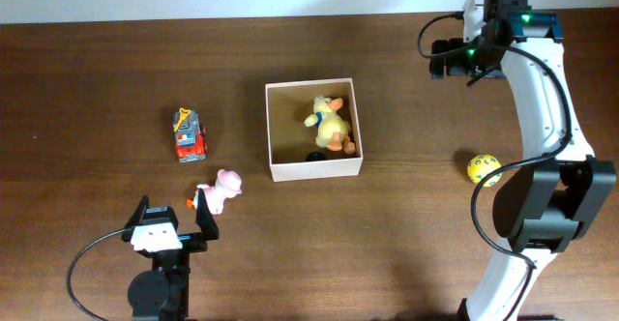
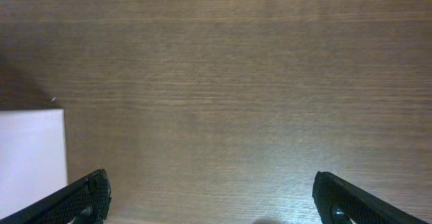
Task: Pack container
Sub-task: 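Raise the right gripper out of the box and move it right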
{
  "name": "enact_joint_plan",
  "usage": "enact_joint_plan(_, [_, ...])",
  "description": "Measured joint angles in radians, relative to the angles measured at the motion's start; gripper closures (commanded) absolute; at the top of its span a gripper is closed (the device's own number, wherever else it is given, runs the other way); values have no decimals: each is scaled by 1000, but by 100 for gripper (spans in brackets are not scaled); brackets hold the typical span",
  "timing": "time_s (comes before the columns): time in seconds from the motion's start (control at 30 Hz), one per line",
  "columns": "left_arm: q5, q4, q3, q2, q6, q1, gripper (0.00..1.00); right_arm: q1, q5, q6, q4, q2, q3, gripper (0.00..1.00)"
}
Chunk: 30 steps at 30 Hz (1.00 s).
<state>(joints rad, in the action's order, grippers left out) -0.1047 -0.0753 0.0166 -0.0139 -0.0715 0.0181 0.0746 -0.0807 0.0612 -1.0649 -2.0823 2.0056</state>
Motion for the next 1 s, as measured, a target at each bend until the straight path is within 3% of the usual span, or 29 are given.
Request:
enact_joint_plan(0.33, [0,0,0,0,0,0,1,46,122,15,24,0,0,1])
enact_joint_plan(1.0, [0,0,0,0,0,0,1,79,145,18,96,0,0,1])
